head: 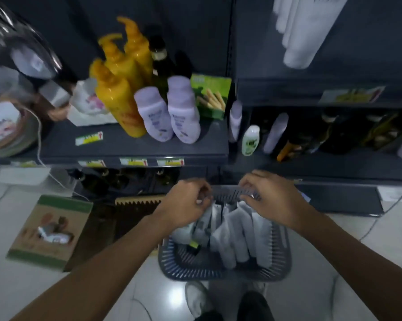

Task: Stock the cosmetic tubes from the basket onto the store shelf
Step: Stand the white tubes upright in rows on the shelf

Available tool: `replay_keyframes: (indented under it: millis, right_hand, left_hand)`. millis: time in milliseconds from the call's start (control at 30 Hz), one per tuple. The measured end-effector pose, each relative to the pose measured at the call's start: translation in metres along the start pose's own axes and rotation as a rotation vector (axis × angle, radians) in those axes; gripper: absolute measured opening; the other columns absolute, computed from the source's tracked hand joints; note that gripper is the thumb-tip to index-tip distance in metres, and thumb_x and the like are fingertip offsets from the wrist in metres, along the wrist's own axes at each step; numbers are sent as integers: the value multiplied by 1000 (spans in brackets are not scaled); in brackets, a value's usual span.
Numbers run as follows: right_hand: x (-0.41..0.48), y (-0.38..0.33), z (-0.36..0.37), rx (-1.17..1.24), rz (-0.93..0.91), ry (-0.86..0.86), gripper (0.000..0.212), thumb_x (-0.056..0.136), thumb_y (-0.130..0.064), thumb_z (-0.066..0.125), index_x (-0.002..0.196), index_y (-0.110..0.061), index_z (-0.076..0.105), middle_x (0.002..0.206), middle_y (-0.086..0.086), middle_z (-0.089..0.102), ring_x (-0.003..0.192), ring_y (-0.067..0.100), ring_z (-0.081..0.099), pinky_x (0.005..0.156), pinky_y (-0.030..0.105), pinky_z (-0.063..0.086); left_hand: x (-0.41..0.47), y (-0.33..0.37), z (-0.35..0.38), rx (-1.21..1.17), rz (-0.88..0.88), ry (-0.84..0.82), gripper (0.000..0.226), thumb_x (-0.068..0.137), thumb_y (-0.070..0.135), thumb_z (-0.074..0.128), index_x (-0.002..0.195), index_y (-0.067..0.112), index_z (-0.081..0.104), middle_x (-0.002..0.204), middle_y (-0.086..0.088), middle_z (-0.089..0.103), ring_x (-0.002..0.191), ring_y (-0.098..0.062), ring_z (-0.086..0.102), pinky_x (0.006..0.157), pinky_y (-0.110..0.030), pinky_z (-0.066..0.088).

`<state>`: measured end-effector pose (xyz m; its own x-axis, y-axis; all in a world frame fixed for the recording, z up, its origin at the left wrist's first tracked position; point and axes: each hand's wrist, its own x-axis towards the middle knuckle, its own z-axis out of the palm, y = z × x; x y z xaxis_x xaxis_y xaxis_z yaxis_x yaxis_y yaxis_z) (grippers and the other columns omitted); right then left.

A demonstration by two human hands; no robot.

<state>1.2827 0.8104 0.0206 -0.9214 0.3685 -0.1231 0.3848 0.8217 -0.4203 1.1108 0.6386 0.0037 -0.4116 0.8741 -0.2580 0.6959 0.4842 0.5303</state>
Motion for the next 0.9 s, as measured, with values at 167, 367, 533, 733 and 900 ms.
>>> replay_keyframes:
  millis: [167,367,533,733,900]
  right_hand:
    - [-3,46,87,-77,33,-75,14,87,-24,72,99,-17,74,97,0,70,101,25,63,85,36,48]
    - [17,70,152,-258,-84,-249,33,90,-15,64,122,-19,69,121,-3,65,117,25,53,100,39,44]
    - [40,71,183,-351,-147,-345,45,83,-10,64,126,-23,66,122,-3,64,121,25,52,101,40,37]
    - [59,66,186,-271,-159,-431,12,94,-29,67,106,-28,70,107,-9,60,112,16,47,91,31,35]
    - [58,64,176,-189,-122,-542,23,92,-18,68,81,-32,53,88,-16,60,95,10,60,76,31,46]
  left_hand:
    - [7,-22,98,52,-133,-244,30,95,41,62,110,15,67,110,-7,69,106,-26,64,87,-32,50]
    - [13,-36,174,110,-264,-235,45,94,50,63,122,15,59,120,-11,66,113,-31,61,93,-39,48]
    - [20,-44,189,131,-298,-162,32,99,40,59,116,14,64,117,-12,68,113,-30,63,90,-36,47]
    - [17,-54,188,31,-314,-148,24,92,36,68,105,17,72,104,-10,71,102,-30,67,84,-38,51]
    - [11,-55,176,68,-265,-90,23,96,31,63,114,20,71,108,-8,71,103,-27,63,84,-34,48]
